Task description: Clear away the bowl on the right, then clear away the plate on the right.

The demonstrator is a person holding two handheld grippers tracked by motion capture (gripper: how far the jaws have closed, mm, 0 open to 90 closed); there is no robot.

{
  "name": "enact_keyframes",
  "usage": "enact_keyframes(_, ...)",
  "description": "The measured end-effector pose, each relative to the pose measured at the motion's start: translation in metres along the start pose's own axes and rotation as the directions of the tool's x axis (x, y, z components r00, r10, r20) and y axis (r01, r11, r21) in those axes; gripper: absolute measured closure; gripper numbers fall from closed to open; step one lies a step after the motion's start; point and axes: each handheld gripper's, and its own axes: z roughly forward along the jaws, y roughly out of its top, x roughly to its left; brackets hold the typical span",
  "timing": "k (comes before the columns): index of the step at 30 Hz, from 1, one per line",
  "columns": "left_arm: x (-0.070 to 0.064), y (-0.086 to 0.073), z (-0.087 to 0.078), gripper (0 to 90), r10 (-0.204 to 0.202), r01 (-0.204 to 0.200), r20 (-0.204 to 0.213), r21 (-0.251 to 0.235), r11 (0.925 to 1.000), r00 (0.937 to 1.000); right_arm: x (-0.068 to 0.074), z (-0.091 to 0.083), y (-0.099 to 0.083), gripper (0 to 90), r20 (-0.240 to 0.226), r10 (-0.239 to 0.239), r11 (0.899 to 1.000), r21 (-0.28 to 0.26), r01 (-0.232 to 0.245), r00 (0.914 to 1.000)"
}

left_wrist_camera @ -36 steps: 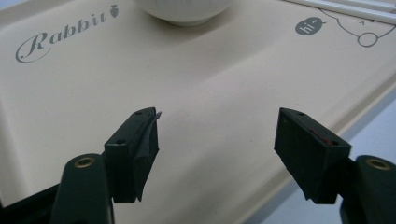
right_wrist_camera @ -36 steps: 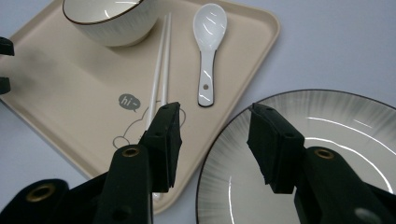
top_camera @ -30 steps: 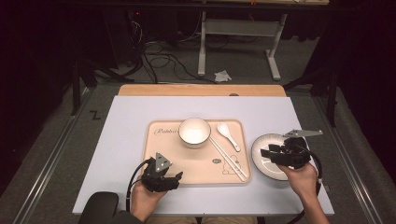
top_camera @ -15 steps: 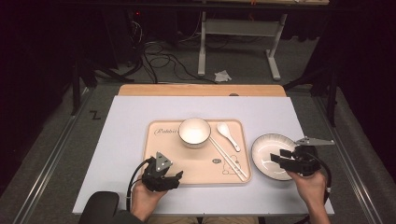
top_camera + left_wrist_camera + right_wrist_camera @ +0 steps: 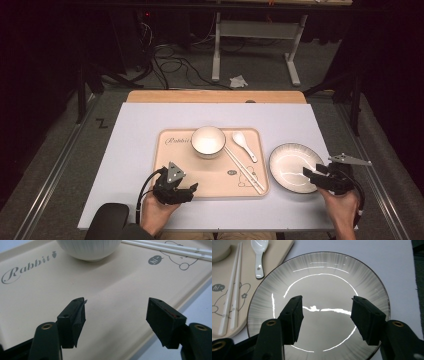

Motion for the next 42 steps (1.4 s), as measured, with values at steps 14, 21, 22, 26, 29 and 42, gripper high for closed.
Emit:
enact_keyframes(14,0.0,0.004,0.007,30.7,0.005,-0.004,0.039,-0.006,1.0,0.9992,-0.007,-0.009,-0.005,44.3,0.062,0.024,1.0,-0.019,-0.023,0.9978)
enact_keyframes(21,-0.004,0.011,0.012,30.6,0.036,-0.036,0.065,-0.004,0.9994,0.9973,-0.012,-0.016,-0.013,54.2,0.07,0.069,0.997,0.023,-0.071,0.9951)
enact_keyframes(22,-0.004,0.012,0.013,30.5,0.038,-0.038,0.067,-0.003,0.9993,0.997,-0.013,-0.017,-0.014,55.4,0.074,0.073,0.997,0.024,-0.075,0.9946)
enact_keyframes(26,-0.005,0.013,0.017,30.0,0.043,-0.044,0.074,0.007,0.999,0.9963,-0.017,-0.022,-0.018,57.4,0.088,0.094,0.995,0.024,-0.097,0.9916)
enact_keyframes(29,-0.005,0.013,0.017,29.8,0.047,-0.047,0.073,0.003,0.9989,0.9963,-0.021,-0.022,-0.02,57.5,0.095,0.114,0.992,0.035,-0.118,0.989)
enact_keyframes(42,-0.006,0.011,0.015,29.9,0.06,-0.06,0.041,-0.002,0.9982,0.9974,-0.037,-0.008,-0.018,60.2,0.068,0.168,0.98,0.095,-0.175,0.9833)
